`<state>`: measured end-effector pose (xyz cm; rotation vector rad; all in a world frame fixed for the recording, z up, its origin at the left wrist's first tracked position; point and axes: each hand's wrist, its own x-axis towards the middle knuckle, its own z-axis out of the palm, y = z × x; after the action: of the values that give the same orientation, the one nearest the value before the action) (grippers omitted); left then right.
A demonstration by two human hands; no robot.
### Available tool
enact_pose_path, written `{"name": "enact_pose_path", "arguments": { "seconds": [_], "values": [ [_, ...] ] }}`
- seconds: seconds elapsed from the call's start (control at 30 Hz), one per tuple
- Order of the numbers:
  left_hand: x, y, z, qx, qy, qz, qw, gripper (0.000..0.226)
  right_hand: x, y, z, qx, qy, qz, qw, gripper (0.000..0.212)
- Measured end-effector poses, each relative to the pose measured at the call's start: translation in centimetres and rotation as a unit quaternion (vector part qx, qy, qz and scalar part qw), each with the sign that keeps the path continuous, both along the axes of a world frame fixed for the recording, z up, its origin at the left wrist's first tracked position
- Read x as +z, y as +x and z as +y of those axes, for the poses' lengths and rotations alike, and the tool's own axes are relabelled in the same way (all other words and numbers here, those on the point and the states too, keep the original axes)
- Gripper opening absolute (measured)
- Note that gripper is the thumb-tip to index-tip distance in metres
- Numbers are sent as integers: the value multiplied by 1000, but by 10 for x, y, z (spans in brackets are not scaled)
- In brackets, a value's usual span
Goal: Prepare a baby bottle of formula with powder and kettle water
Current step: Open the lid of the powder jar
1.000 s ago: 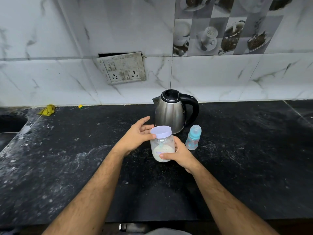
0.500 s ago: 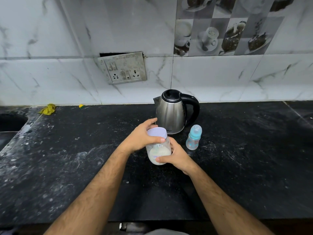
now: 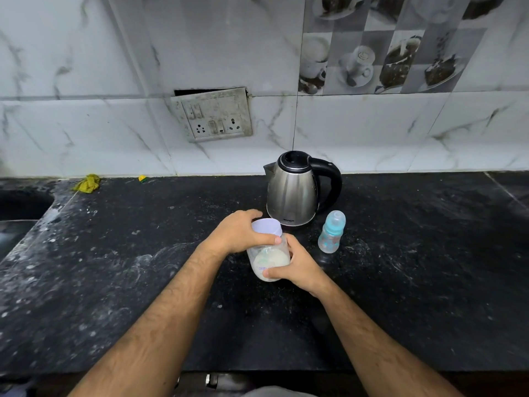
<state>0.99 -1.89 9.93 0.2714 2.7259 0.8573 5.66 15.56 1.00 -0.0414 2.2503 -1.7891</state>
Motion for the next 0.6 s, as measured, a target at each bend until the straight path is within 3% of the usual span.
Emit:
{"name": "enact_pose_path", "arguments": {
  "seconds": [0.07,0.17,0.37,0.47,0.6],
  "values": [
    [3,2,2,14,-59,-4,998,76,0,0,-3,-1,10,6,1000,80],
    [2,1,6,43,-103,-9,994,91,3,0,-6,-4,10,9,1000,82],
    [-4,3,9,-42,82,9,996,90,9,-2,-4,-12,-10,8,1000,83],
    [-1,-3,-1,-74,80,-35,993,89,7,-2,-1,-13,-17,4,1000,78],
    [-1,-12,-10,-44,79,-19,996,89,6,-2,-5,-18,-26,3,999,80]
  ]
}}
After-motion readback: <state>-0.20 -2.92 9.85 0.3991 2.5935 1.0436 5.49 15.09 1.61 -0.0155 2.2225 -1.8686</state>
